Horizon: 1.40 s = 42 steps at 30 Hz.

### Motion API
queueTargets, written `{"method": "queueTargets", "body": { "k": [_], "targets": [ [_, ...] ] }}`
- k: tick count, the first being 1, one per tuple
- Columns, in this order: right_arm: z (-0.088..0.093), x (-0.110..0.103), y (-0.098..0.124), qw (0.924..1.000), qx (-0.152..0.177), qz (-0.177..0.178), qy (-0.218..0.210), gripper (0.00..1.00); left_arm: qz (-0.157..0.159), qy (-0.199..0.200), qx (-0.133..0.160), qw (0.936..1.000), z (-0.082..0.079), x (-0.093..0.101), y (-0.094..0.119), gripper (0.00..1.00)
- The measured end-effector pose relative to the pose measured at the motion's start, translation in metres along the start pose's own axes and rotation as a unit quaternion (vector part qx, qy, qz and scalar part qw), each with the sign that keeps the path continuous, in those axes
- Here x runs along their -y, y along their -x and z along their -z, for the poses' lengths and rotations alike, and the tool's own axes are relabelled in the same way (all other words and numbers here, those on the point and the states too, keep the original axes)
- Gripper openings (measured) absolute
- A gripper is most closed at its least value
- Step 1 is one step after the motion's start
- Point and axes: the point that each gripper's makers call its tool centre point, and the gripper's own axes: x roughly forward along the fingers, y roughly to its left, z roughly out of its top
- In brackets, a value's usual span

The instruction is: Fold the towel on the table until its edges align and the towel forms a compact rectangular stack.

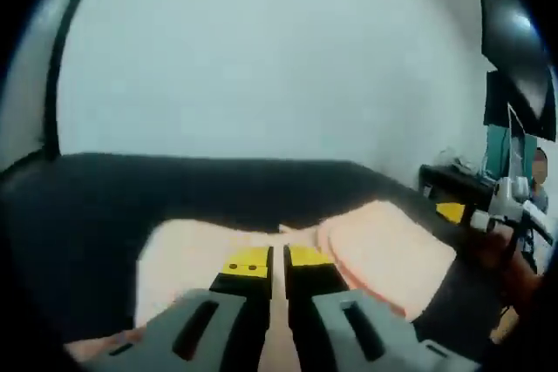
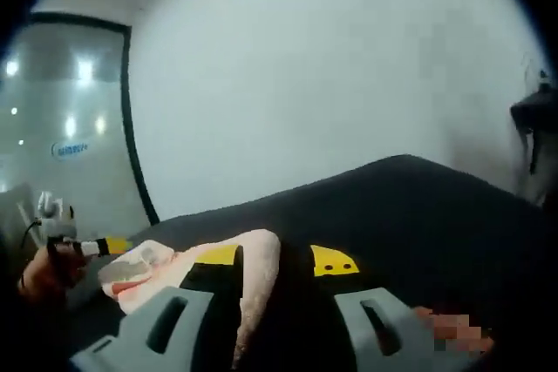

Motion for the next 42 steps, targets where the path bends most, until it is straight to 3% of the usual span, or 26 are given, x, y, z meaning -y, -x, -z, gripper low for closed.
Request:
{"method": "queueTargets", "body": {
  "k": [1, 2, 4, 5, 8, 11, 12, 14, 17, 19, 21, 22, 25, 27, 28, 30, 33, 36, 41, 42],
  "targets": [
    [0.001, 0.002, 0.000, 0.9999, -0.005, 0.007, -0.015, 0.26, -0.019, -0.017, 0.031, 0.9992, -0.007, -0.016, 0.009, 0.09],
    [0.004, 0.006, -0.002, 0.9991, -0.012, 0.021, -0.035, 0.26, -0.043, -0.032, 0.038, 0.9978, -0.003, -0.036, 0.017, 0.09],
    [0.024, 0.019, -0.002, 0.9871, -0.070, 0.079, -0.120, 0.26, -0.075, -0.075, 0.029, 0.9939, 0.007, -0.066, 0.029, 0.09],
    [0.031, 0.018, 0.003, 0.9800, -0.084, 0.096, -0.153, 0.26, -0.073, -0.089, 0.038, 0.9927, 0.009, -0.074, 0.035, 0.09],
    [0.033, -0.001, 0.004, 0.9791, -0.082, 0.098, -0.158, 0.26, -0.003, -0.059, 0.076, 0.9953, 0.007, -0.067, 0.044, 0.07],
    [0.035, -0.030, 0.020, 0.9725, -0.088, 0.085, -0.198, 0.26, -0.019, -0.052, 0.056, 0.9969, 0.019, -0.090, 0.043, 0.06],
    [0.034, -0.036, 0.028, 0.9744, -0.080, 0.083, -0.193, 0.25, -0.020, -0.047, 0.054, 0.9972, 0.020, -0.093, 0.043, 0.06],
    [0.042, -0.031, 0.043, 0.9759, -0.084, 0.118, -0.163, 0.25, 0.009, -0.012, 0.089, 0.9959, 0.010, -0.085, 0.048, 0.06],
    [0.057, -0.024, 0.051, 0.9733, -0.097, 0.141, -0.152, 0.24, -0.004, -0.029, 0.074, 0.9968, 0.019, -0.096, 0.047, 0.06],
    [0.072, -0.019, 0.049, 0.9704, -0.127, 0.160, -0.128, 0.23, -0.008, -0.021, 0.067, 0.9975, 0.023, -0.103, 0.046, 0.06],
    [0.064, -0.024, 0.044, 0.9721, -0.110, 0.162, -0.129, 0.24, -0.006, -0.016, 0.063, 0.9979, 0.024, -0.100, 0.048, 0.06],
    [0.068, -0.028, 0.041, 0.9682, -0.116, 0.161, -0.152, 0.24, 0.001, -0.016, 0.067, 0.9976, 0.022, -0.097, 0.049, 0.06],
    [0.068, -0.032, 0.034, 0.9692, -0.111, 0.169, -0.141, 0.21, 0.008, -0.028, 0.069, 0.9972, 0.022, -0.093, 0.049, 0.06],
    [0.074, -0.027, 0.033, 0.9707, -0.131, 0.181, -0.089, 0.06, 0.007, -0.031, 0.069, 0.9971, 0.022, -0.094, 0.049, 0.06],
    [0.069, -0.031, 0.030, 0.9733, -0.121, 0.174, -0.089, 0.05, 0.008, -0.027, 0.072, 0.9970, 0.021, -0.094, 0.049, 0.06],
    [0.055, -0.037, 0.030, 0.9771, -0.112, 0.176, -0.044, 0.04, 0.009, -0.023, 0.075, 0.9969, 0.020, -0.094, 0.051, 0.06],
    [0.020, -0.064, 0.027, 0.9848, -0.061, 0.159, -0.036, 0.04, 0.011, -0.018, 0.079, 0.9967, 0.019, -0.094, 0.051, 0.06],
    [-0.004, -0.099, 0.020, 0.9894, -0.037, 0.141, 0.000, 0.04, 0.011, -0.019, 0.078, 0.9967, 0.019, -0.094, 0.051, 0.06],
    [-0.023, -0.156, 0.000, 0.9888, -0.006, 0.115, 0.095, 0.04, 0.012, -0.021, 0.078, 0.9967, 0.019, -0.093, 0.051, 0.07],
    [-0.023, -0.178, -0.005, 0.9891, 0.001, 0.099, 0.109, 0.04, 0.013, -0.021, 0.078, 0.9967, 0.019, -0.094, 0.050, 0.07]
  ]
}}
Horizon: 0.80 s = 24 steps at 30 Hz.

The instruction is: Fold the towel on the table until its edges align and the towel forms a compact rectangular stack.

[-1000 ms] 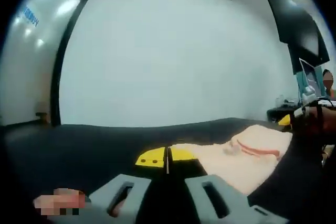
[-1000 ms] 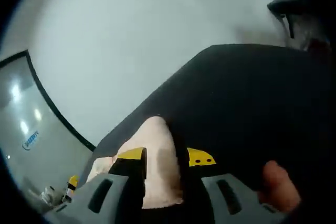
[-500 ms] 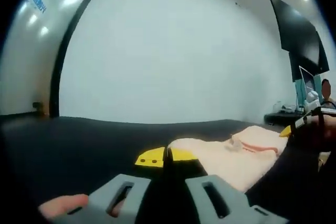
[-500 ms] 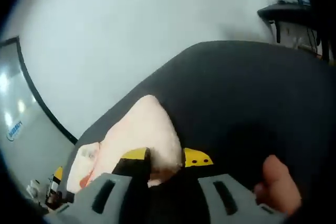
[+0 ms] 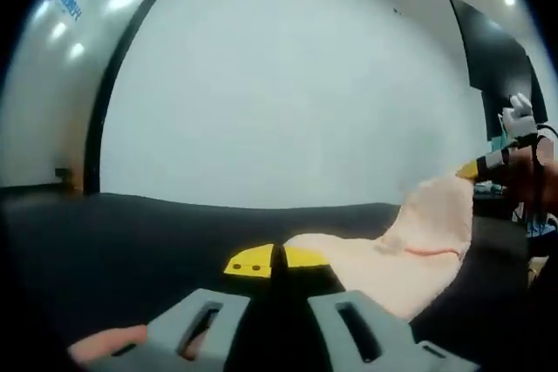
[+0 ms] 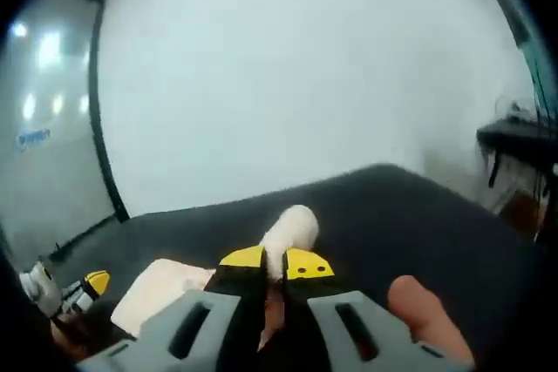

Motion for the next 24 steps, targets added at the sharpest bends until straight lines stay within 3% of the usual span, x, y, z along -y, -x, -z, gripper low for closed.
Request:
{"method": "queueTargets", "body": {
  "k": [2, 3, 6, 9, 11, 14, 17, 24],
  "targets": [
    [-0.005, -0.027, -0.001, 0.9992, 0.017, -0.017, 0.031, 0.04, -0.002, 0.002, 0.000, 1.0000, 0.000, -0.003, -0.001, 0.07],
    [-0.006, -0.052, -0.002, 0.9970, 0.023, -0.035, 0.066, 0.04, -0.003, 0.003, 0.001, 1.0000, 0.000, -0.004, -0.001, 0.07],
    [0.005, -0.111, -0.001, 0.9861, 0.036, -0.082, 0.140, 0.04, -0.010, 0.007, -0.001, 0.9999, 0.001, -0.007, -0.001, 0.06],
    [0.030, -0.160, -0.002, 0.9692, 0.042, -0.116, 0.213, 0.04, -0.026, 0.016, 0.001, 0.9995, 0.001, -0.016, -0.001, 0.06],
    [0.055, -0.186, -0.004, 0.9605, 0.022, -0.145, 0.237, 0.04, -0.037, 0.024, 0.004, 0.9990, 0.000, -0.022, 0.001, 0.06],
    [0.089, -0.209, -0.005, 0.9478, 0.002, -0.169, 0.271, 0.04, -0.055, 0.046, 0.012, 0.9973, -0.001, -0.033, 0.004, 0.06],
    [0.112, -0.220, -0.006, 0.9374, -0.003, -0.174, 0.302, 0.04, -0.052, 0.058, 0.019, 0.9968, -0.003, -0.032, 0.006, 0.06],
    [0.132, -0.239, -0.008, 0.9232, 0.000, -0.185, 0.337, 0.06, -0.044, 0.045, 0.013, 0.9979, 0.000, -0.027, 0.005, 0.06]
  ]
}}
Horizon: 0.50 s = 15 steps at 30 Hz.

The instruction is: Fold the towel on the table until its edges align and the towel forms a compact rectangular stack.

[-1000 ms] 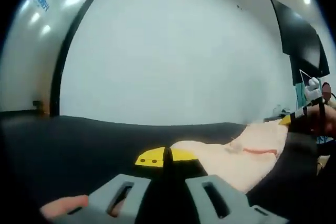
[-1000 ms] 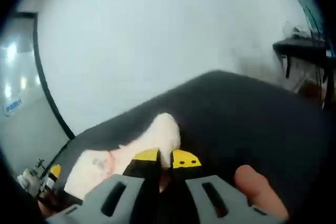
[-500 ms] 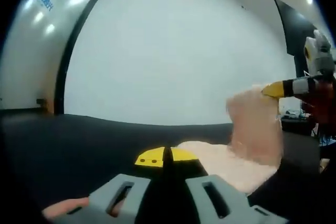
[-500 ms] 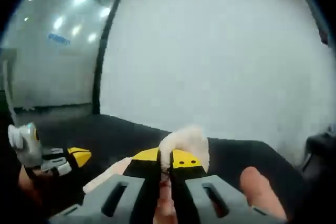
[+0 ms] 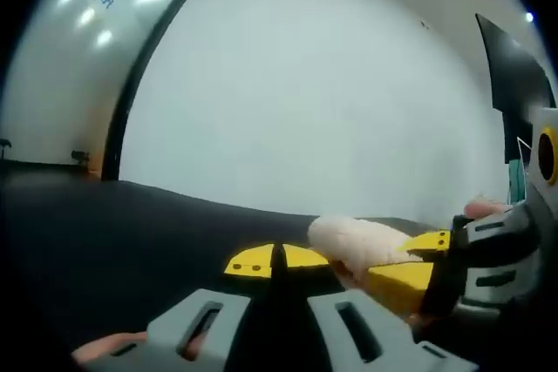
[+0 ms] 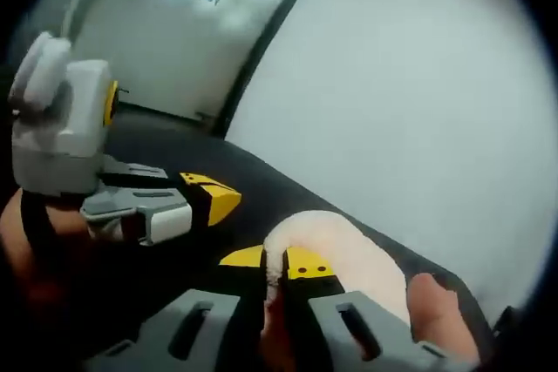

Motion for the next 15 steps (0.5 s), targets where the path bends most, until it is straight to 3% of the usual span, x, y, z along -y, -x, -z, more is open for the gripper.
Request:
{"method": "queueTargets", "body": {
  "k": [2, 4, 5, 6, 7, 8, 9, 11, 14, 15],
  "targets": [
    [0.017, -0.019, -0.003, 0.9987, -0.029, -0.041, 0.006, 0.14, 0.001, 0.003, 0.001, 1.0000, 0.000, -0.001, 0.000, 0.06],
    [0.011, -0.039, 0.006, 0.9942, -0.001, -0.099, 0.043, 0.39, 0.000, 0.008, 0.004, 1.0000, -0.001, -0.002, 0.001, 0.06],
    [0.005, -0.046, 0.016, 0.9923, 0.011, -0.120, 0.028, 0.48, -0.001, 0.009, 0.005, 0.9999, -0.002, -0.002, 0.001, 0.06],
    [-0.004, -0.047, 0.029, 0.9905, 0.023, -0.134, -0.019, 0.52, -0.001, 0.010, 0.005, 0.9999, -0.002, -0.001, 0.002, 0.06],
    [-0.015, -0.044, 0.042, 0.9857, 0.035, -0.147, -0.073, 0.49, -0.001, 0.011, 0.007, 0.9999, -0.003, -0.001, 0.003, 0.06],
    [-0.022, -0.037, 0.049, 0.9817, 0.040, -0.151, -0.109, 0.45, 0.001, 0.013, 0.008, 0.9999, -0.003, 0.000, 0.002, 0.06],
    [-0.031, -0.011, 0.052, 0.9807, 0.048, -0.132, -0.136, 0.42, 0.001, 0.016, 0.008, 0.9998, -0.003, 0.000, 0.002, 0.06],
    [-0.042, 0.024, 0.043, 0.9838, 0.077, -0.102, -0.126, 0.41, 0.001, 0.017, 0.011, 0.9998, -0.004, 0.000, 0.003, 0.06],
    [-0.017, 0.071, 0.013, 0.9862, 0.048, -0.061, -0.146, 0.40, 0.002, 0.060, 0.031, 0.9977, -0.012, -0.006, 0.004, 0.06],
    [-0.003, 0.067, 0.002, 0.9835, 0.024, -0.071, -0.165, 0.39, -0.003, 0.070, 0.035, 0.9969, -0.013, -0.010, 0.005, 0.06]
  ]
}}
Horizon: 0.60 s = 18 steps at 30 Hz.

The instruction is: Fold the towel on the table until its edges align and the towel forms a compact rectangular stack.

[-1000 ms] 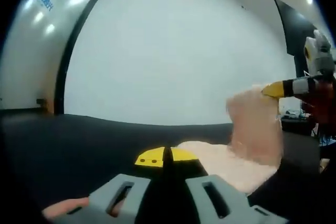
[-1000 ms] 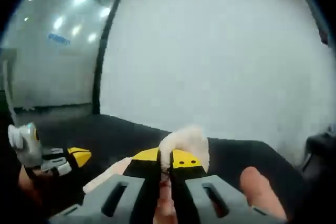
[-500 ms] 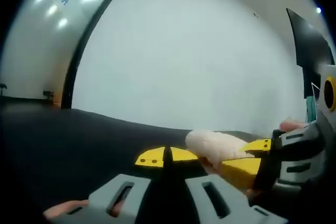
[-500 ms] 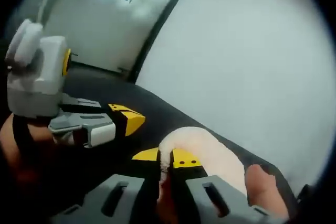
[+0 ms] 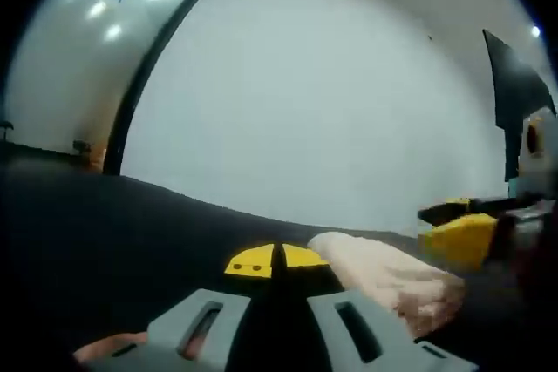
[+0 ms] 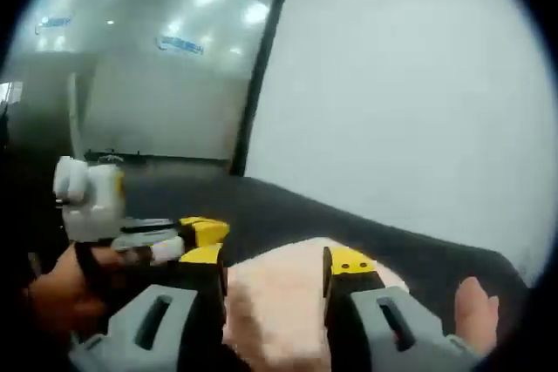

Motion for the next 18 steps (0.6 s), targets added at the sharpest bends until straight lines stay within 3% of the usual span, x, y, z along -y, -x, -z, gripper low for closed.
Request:
{"method": "queueTargets", "body": {
  "k": [2, 3, 4, 5, 6, 7, 9, 12, 14, 15, 16, 17, 18],
  "targets": [
    [0.046, -0.012, -0.011, 0.9964, -0.061, -0.042, -0.041, 0.38, -0.002, 0.004, 0.001, 1.0000, -0.001, -0.007, -0.001, 0.06],
    [0.073, -0.022, -0.012, 0.9933, -0.091, -0.061, -0.036, 0.38, -0.002, 0.004, 0.001, 1.0000, 0.000, -0.006, -0.002, 0.06],
    [0.076, -0.026, -0.016, 0.9967, -0.049, -0.063, 0.013, 0.37, 0.001, -0.002, -0.003, 1.0000, 0.001, -0.005, -0.003, 0.06],
    [0.059, -0.025, -0.013, 0.9969, 0.023, -0.058, 0.049, 0.36, 0.002, -0.007, -0.008, 0.9999, 0.003, -0.003, -0.004, 0.06],
    [0.064, -0.030, -0.007, 0.9971, 0.004, -0.063, 0.043, 0.35, 0.004, -0.018, -0.012, 0.9998, 0.004, -0.002, -0.004, 0.06],
    [0.062, -0.028, -0.006, 0.9979, -0.017, -0.063, 0.000, 0.35, 0.006, -0.022, -0.014, 0.9997, 0.006, 0.000, -0.005, 0.06],
    [0.055, -0.024, 0.001, 0.9961, -0.022, -0.084, -0.020, 0.36, 0.007, -0.026, -0.017, 0.9995, 0.006, 0.000, -0.005, 0.06],
    [0.039, -0.002, 0.012, 0.9965, 0.026, -0.076, 0.022, 0.36, 0.001, -0.022, -0.010, 0.9997, 0.003, -0.004, -0.005, 0.06],
    [0.045, 0.009, 0.017, 0.9961, 0.040, -0.070, 0.036, 0.36, 0.000, -0.023, -0.008, 0.9997, 0.002, -0.004, -0.005, 0.06],
    [0.052, 0.015, 0.018, 0.9963, 0.042, -0.069, 0.027, 0.36, 0.000, -0.023, -0.008, 0.9997, 0.002, -0.005, -0.006, 0.06],
    [0.054, 0.015, 0.017, 0.9968, 0.023, -0.077, 0.004, 0.36, -0.002, -0.025, -0.009, 0.9996, 0.002, -0.005, -0.006, 0.06],
    [0.043, 0.015, 0.016, 0.9940, 0.035, -0.084, -0.062, 0.36, -0.003, -0.026, -0.009, 0.9996, 0.002, -0.006, -0.006, 0.06],
    [0.034, 0.017, 0.015, 0.9907, 0.056, -0.091, -0.084, 0.36, -0.004, -0.024, -0.009, 0.9997, 0.002, -0.007, -0.006, 0.06]
  ]
}}
